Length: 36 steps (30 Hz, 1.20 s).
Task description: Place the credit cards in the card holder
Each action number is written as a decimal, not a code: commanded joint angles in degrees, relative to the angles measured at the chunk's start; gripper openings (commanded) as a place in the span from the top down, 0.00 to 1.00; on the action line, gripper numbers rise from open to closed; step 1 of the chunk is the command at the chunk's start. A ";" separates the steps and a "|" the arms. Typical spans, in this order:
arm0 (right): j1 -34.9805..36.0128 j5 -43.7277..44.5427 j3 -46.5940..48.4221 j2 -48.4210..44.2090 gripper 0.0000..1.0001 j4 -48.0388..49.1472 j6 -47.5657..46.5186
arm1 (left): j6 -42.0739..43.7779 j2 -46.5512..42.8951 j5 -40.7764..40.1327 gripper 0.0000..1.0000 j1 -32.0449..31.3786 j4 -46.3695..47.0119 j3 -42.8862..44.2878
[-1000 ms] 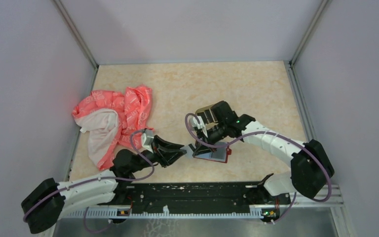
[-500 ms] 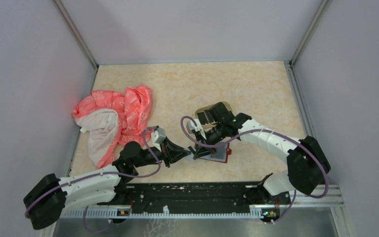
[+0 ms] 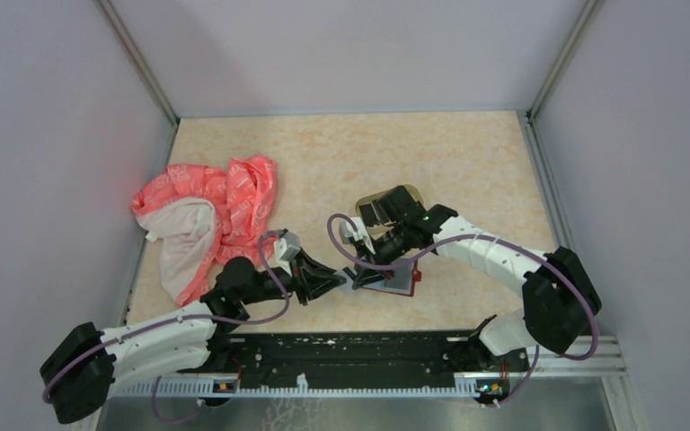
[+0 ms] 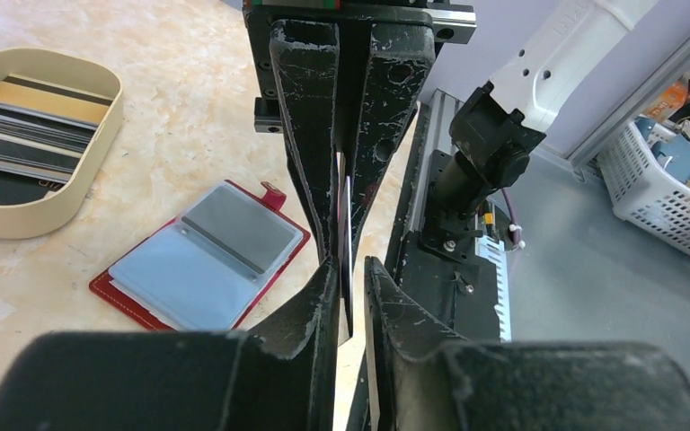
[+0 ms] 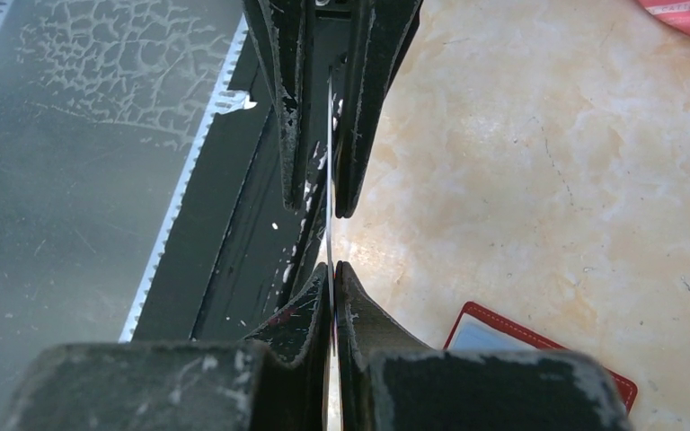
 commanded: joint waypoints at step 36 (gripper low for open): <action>-15.49 19.74 -8.32 -7.36 0.16 -2.47 -28.70 | -21.27 40.00 7.86 1.00 6.62 25.86 6.11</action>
